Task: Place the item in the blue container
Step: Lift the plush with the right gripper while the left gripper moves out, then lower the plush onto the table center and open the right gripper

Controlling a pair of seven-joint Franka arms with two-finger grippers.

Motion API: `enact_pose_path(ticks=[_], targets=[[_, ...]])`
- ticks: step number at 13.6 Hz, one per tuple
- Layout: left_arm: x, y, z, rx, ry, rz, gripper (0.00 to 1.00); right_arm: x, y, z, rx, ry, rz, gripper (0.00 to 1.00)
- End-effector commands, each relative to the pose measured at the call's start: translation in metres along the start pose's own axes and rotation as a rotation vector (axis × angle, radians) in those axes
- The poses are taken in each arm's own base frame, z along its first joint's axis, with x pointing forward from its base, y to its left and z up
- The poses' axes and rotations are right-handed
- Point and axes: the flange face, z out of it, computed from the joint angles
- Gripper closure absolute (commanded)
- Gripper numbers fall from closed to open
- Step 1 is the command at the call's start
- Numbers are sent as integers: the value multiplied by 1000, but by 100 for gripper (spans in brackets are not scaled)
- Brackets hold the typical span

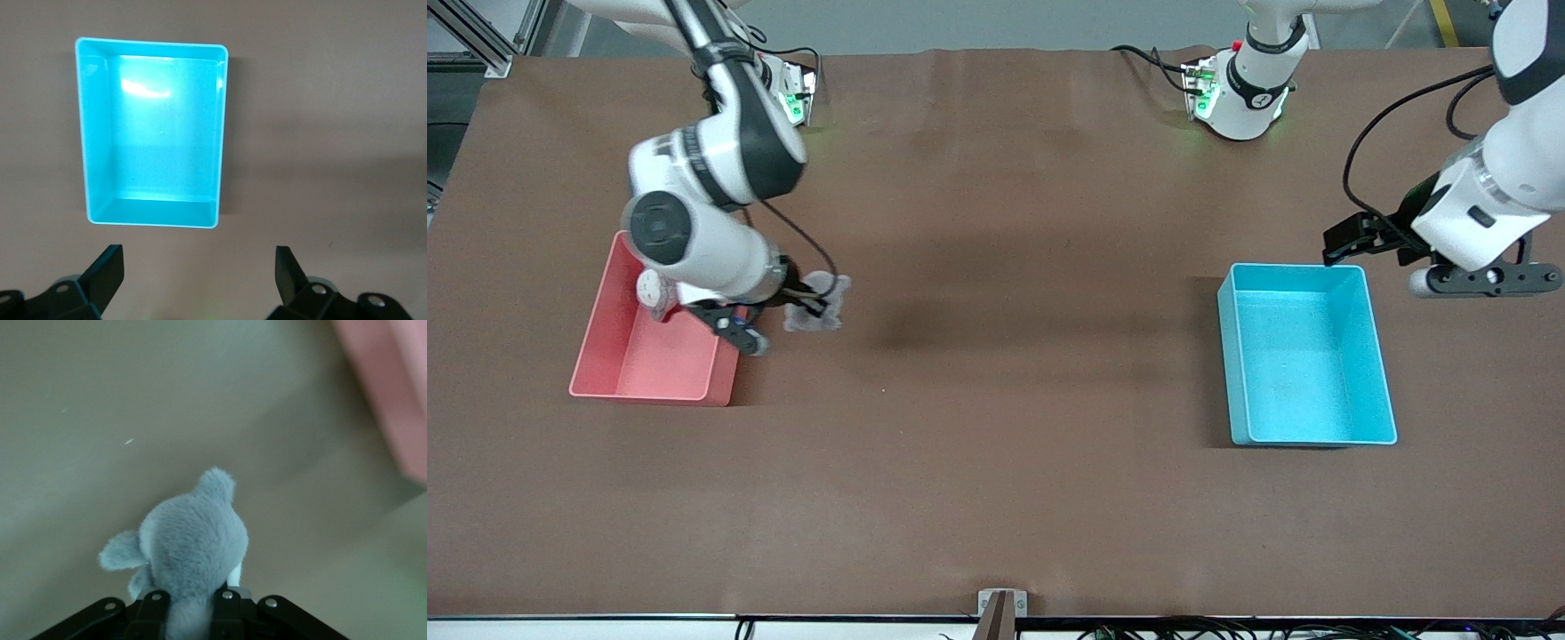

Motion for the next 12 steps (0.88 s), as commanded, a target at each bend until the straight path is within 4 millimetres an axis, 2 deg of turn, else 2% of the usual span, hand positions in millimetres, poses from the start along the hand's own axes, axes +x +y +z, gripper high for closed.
enact_pose_path(ticks=[1, 3, 5, 8, 9, 10, 11, 12], targets=[[8, 19, 13, -23, -5, -16, 0, -37, -49, 37, 7, 25, 81, 99], [15, 28, 29, -26, -22, -21, 0, -62, -88, 65, -3, 47, 137, 99], [21, 37, 41, -28, -26, -32, 0, -82, -119, 94, -8, 69, 183, 99], [28, 49, 59, -30, -41, -43, 0, -101, -142, 136, 65, 99, 247, 98], [30, 51, 64, -31, -43, -43, 0, -105, -147, 154, 85, 107, 269, 98], [31, 59, 68, -32, -41, -40, 0, -106, -148, 163, 97, 108, 279, 96], [33, 65, 74, -30, -45, -49, 0, -106, -148, 167, 97, 108, 280, 81], [34, 69, 79, -26, -43, -61, 0, -103, -148, 166, 97, 108, 281, 38]])
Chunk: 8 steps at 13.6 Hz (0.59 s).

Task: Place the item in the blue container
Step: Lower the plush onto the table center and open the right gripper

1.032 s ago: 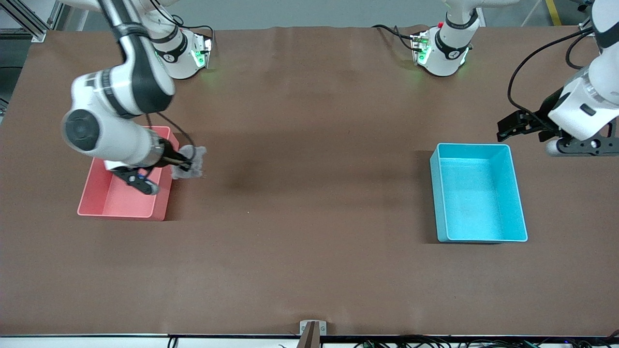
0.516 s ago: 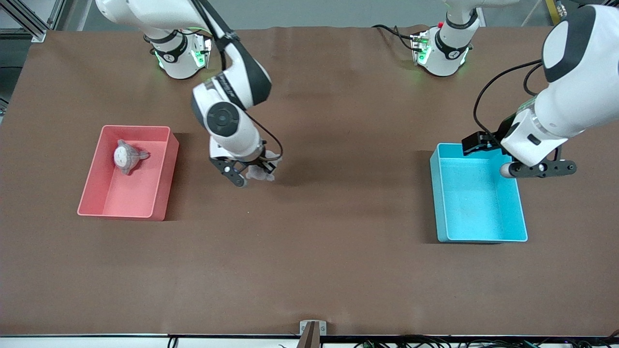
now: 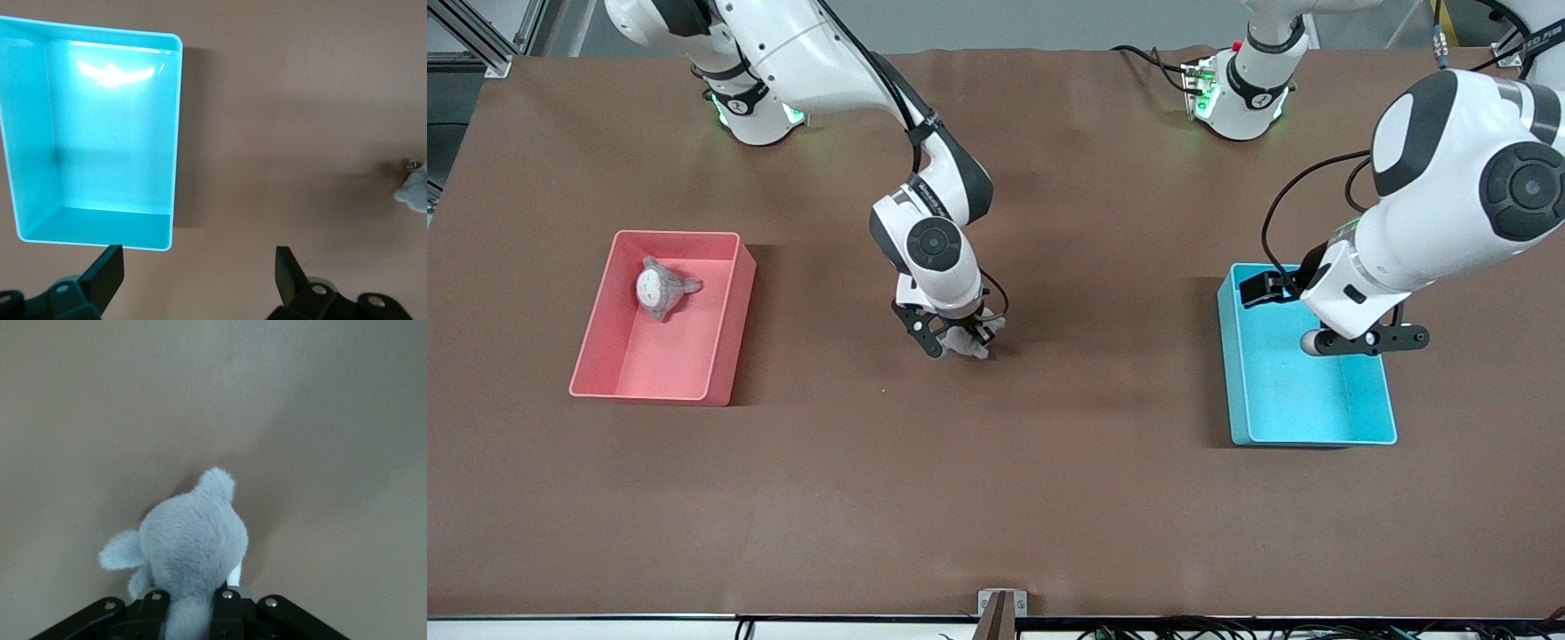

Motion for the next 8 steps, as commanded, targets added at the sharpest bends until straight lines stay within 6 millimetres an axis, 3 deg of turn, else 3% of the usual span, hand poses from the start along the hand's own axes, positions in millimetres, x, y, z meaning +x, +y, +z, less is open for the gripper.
enact_pose_path(ticks=[1, 4, 7, 8], targets=[[3, 18, 11, -12, 0, -22, 0, 3, -6, -6, 11, 15, 19, 0], [6, 30, 26, -8, -6, -15, 0, 17, -14, -31, 19, 12, 20, 0], [8, 48, 41, -17, 25, 9, 0, 47, -24, -76, -51, -6, -63, 0], [3, 64, 47, -23, 38, 32, 0, 59, -22, -96, -65, -12, -109, 0]])
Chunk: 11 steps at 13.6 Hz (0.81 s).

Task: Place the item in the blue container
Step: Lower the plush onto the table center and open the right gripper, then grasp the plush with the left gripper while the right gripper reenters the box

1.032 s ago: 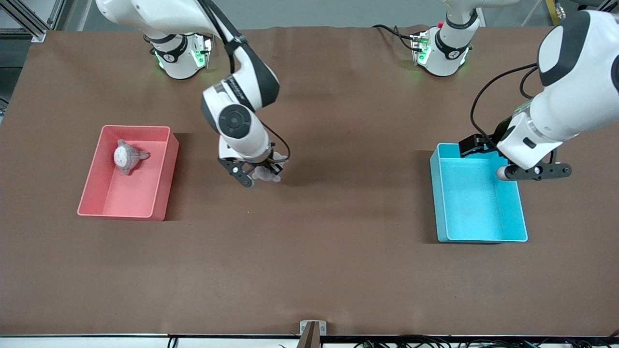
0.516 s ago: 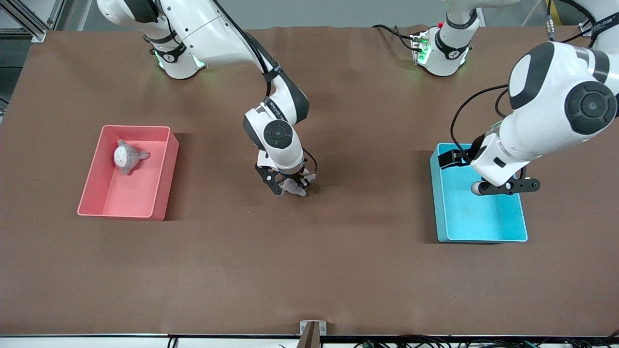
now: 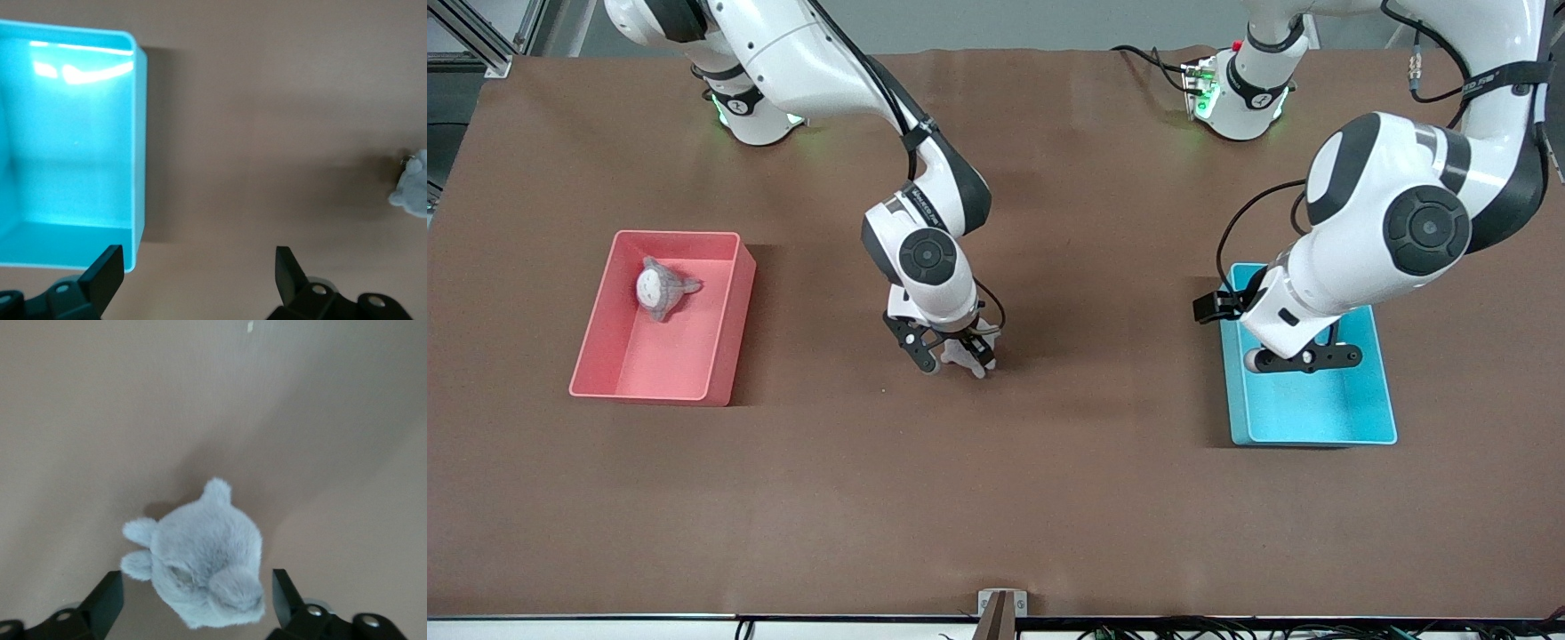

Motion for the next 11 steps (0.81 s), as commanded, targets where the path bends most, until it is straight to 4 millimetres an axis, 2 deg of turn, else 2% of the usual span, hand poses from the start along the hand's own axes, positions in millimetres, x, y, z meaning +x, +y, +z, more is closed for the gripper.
enact_pose_path(ticks=[1, 4, 6, 8, 11], targets=[[-11, 28, 13, -10, 21, 10, 0, 38, 10, -55, -37, -21, -111, 0], [-27, 56, 30, 7, -7, -39, 0, 104, 46, -106, -122, -41, -260, 0], [-37, 75, 36, 5, -13, -14, 0, 148, 81, -127, -146, -55, -339, 0], [-45, 107, 54, -6, 0, 6, 0, 199, 127, -140, -166, -59, -433, 0], [-47, 157, 81, -83, 68, -138, 0, 269, 196, -144, -182, -89, -514, 0]])
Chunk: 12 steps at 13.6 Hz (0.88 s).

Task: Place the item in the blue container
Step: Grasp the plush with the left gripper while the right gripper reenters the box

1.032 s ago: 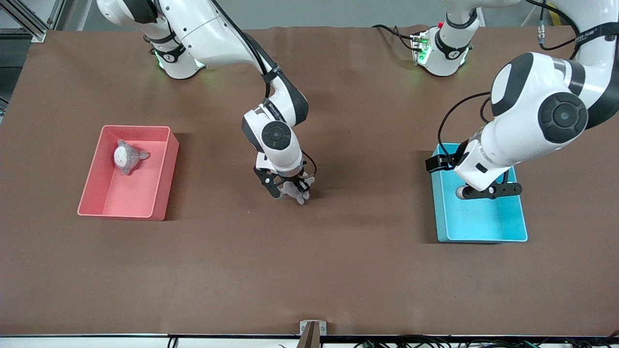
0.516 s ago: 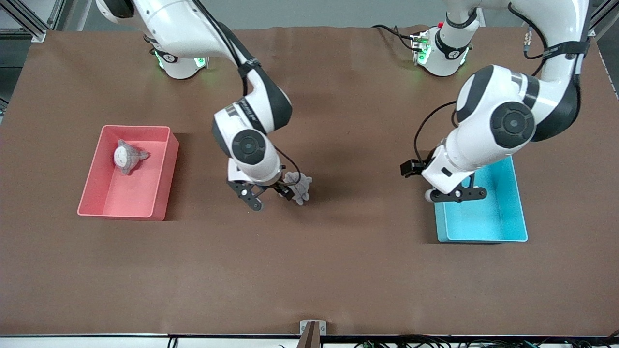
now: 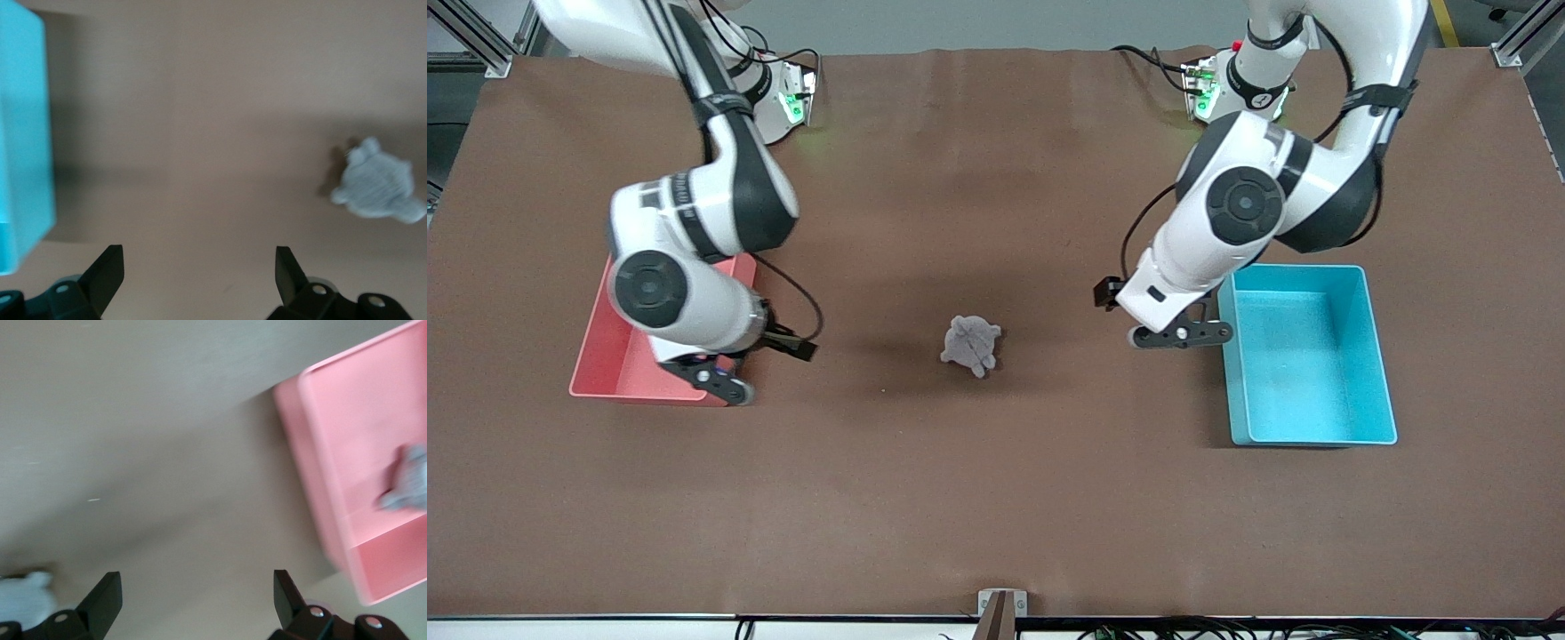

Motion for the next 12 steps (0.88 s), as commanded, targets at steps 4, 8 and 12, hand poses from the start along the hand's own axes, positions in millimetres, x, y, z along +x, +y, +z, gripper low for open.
enact_pose_path(ticks=[4, 8, 12], targets=[[-22, 87, 73, -126, 49, -223, 0, 25, 162, 31, 11, -51, -149, 0], [-31, 136, 123, -219, 75, -317, 0, 15, 233, 81, 58, -27, -200, 0], [-29, 156, 156, -277, 87, -367, 0, 6, 272, 129, 82, 8, -241, 0]])
